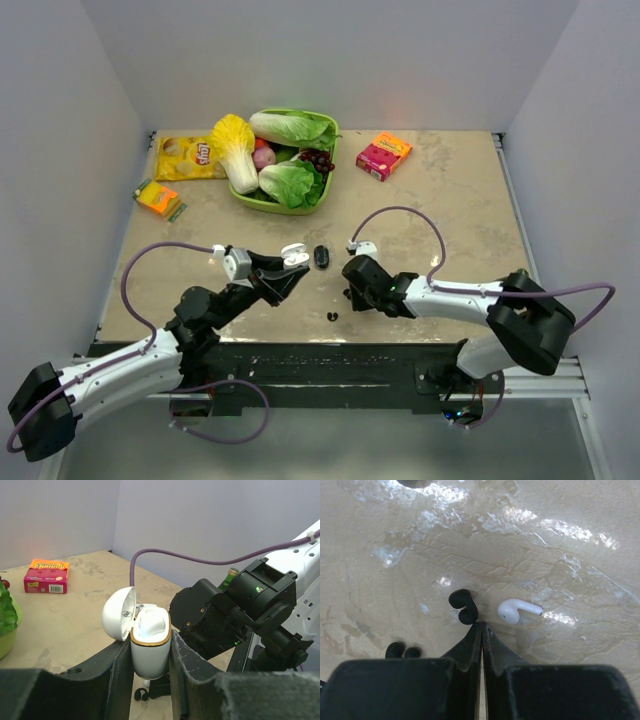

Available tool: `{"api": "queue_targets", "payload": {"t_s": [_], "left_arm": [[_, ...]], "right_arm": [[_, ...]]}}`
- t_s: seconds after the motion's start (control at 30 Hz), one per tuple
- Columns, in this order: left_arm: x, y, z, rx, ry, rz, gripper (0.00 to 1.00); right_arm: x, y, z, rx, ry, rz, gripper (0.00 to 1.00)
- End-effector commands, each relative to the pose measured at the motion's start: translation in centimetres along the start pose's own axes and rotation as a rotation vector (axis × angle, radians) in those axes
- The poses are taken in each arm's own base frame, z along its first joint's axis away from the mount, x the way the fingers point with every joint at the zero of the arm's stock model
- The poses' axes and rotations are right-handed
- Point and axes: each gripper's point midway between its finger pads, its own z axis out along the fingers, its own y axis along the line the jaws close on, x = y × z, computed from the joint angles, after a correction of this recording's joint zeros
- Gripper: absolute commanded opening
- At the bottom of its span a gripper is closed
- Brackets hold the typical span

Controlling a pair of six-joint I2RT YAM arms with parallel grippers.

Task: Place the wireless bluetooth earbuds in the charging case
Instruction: Pick up the earbud from the center of the board.

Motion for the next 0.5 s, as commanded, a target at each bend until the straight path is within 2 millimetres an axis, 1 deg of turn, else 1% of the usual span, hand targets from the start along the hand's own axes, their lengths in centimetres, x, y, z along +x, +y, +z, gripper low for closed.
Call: {"api": "queue_targets", "payload": {"t_s": [0.0,0.03,0.07,0.1,0.13,0.17,0.2,0.27,0.33,0.4,0.43,0.47], "left_arm": [[-0.6,-0.4,0.1,0.013,-0.035,-0.02,0.0],[-0.6,-0.5,0.1,0.016,-0.034,-0.021,0.0],[-0.6,-0.5,0.1,0.017,-0.033,-0.021,0.0],[-0.6,-0.6,0.1,0.018,-0.035,-0.022,0.0],[-0.7,-0.6,0.1,0.02,-0.037,-0.02,0.0],[-0.8,-0.6,0.1,0.019,-0.039,-0.02,0.0],[-0.7,-0.6,0.0,0.017,-0.04,-0.019,0.0],[-0.8,-0.6,0.0,0.017,-0.043,-0.017,0.0],[-0.7,-0.6,0.0,0.02,-0.042,-0.019,0.0],[-0.6,-0.6,0.0,0.021,-0.042,-0.024,0.0],[-0.4,-0.6,-0.1,0.02,-0.039,-0.025,0.0],[-0.5,-0.7,0.0,0.025,-0.039,-0.026,0.0]], "right_arm": [[-1.6,2.2,0.3,-0.066,-0.024,-0.007,0.05],[-2.0,2.1,0.2,-0.057,-0.038,-0.005,0.09],[-2.7,2.1,-0.6,-0.059,-0.062,0.001,0.11],[-3.1,2.0,-1.0,-0.056,-0.076,0.005,0.16],[-3.8,2.0,-1.6,-0.059,-0.099,0.013,0.23],[-4.7,1.9,-2.5,-0.062,-0.133,0.022,0.26],[-4.4,1.3,-2.8,-0.039,-0.122,0.014,0.27],[-4.5,0.5,-3.1,-0.001,-0.13,0.009,0.27],[-3.9,0.0,-3.3,0.01,-0.116,0.009,0.24],[-2.6,-0.7,-2.7,0.027,-0.088,0.016,0.21],[-2.1,-0.8,-2.3,0.033,-0.074,0.019,0.17],[-1.6,-0.9,-2.0,0.034,-0.061,0.023,0.15]]}}
